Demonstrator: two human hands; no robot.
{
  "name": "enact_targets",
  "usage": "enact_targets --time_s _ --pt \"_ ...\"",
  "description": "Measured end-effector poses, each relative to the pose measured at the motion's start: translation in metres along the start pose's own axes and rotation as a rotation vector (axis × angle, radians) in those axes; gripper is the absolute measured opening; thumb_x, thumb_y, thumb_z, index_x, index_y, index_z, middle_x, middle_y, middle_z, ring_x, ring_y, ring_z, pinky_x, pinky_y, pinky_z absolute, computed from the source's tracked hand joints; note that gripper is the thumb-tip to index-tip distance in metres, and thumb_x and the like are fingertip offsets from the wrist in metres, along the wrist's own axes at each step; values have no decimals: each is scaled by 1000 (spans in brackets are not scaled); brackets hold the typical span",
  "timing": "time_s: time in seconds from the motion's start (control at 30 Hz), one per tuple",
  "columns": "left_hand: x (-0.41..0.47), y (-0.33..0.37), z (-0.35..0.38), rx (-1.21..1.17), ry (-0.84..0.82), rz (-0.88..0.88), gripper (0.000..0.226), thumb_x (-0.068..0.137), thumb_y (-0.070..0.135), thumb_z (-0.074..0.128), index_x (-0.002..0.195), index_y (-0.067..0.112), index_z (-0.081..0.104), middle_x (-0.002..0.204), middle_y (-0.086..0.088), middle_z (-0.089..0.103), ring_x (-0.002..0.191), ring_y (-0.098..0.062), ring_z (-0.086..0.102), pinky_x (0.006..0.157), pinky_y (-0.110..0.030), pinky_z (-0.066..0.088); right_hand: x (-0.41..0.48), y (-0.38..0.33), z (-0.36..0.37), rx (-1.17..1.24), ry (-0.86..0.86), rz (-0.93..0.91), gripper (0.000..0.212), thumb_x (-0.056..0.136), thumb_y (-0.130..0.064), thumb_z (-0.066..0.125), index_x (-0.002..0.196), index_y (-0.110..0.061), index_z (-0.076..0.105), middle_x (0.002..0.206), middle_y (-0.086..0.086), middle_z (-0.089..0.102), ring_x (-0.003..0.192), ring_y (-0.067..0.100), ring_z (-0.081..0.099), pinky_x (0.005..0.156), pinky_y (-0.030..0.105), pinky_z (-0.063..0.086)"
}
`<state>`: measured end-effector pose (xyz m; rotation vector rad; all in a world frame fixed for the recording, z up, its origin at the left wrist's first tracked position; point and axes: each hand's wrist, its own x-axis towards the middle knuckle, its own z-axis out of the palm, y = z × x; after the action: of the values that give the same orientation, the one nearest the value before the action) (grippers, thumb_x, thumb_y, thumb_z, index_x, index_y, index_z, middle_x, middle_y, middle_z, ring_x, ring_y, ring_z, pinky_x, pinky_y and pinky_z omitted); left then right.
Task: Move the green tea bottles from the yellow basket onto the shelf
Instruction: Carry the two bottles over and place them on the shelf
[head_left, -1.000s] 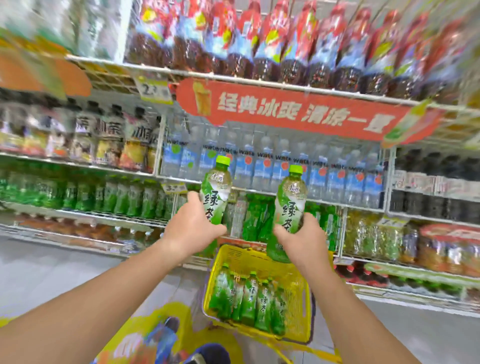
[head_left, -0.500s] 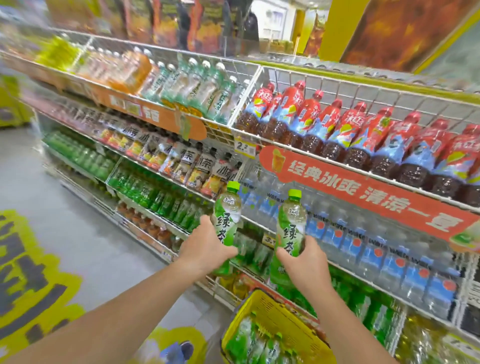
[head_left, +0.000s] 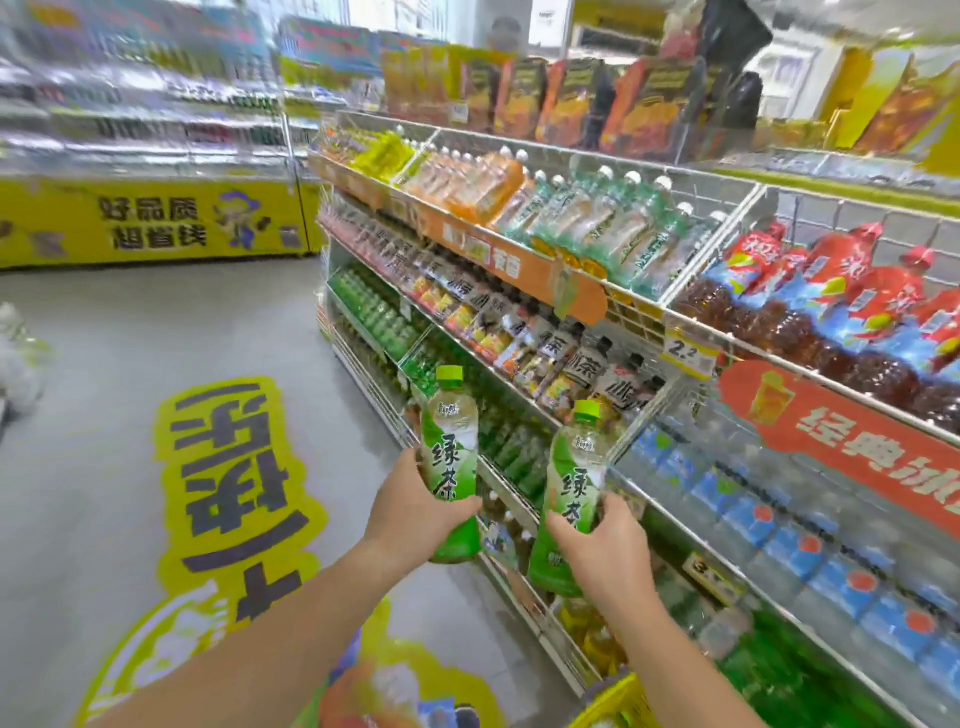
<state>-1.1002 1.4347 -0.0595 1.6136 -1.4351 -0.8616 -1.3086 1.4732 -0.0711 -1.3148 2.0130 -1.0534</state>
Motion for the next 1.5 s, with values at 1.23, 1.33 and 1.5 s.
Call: enact_targets --time_s 1.23,1.33,1.5 --pt "406 -153 2 230 -464 -29 40 72 34 88 101 26 62 93 13 68 81 7 62 65 -13 47 290 -28 311 25 20 258 37 72 -45 71 100 -27 54 87 -8 67 74 15 65 66 42 57" --pt "432 -166 34 223 -523 -61 38 72 32 88 100 27 63 91 13 70 78 3 66 73 -26 55 312 -4 318 19 29 298 36 74 -45 72 99 -27 54 85 -9 67 72 13 64 64 40 55" --pt "470 -206 113 269 -619 -121 37 69 25 90 95 25 63 81 12 71 75 -6 70 76 -37 60 342 56 327 -5 55 409 30 76 -42 74 93 -29 53 80 -9 65 71 10 62 61 34 50"
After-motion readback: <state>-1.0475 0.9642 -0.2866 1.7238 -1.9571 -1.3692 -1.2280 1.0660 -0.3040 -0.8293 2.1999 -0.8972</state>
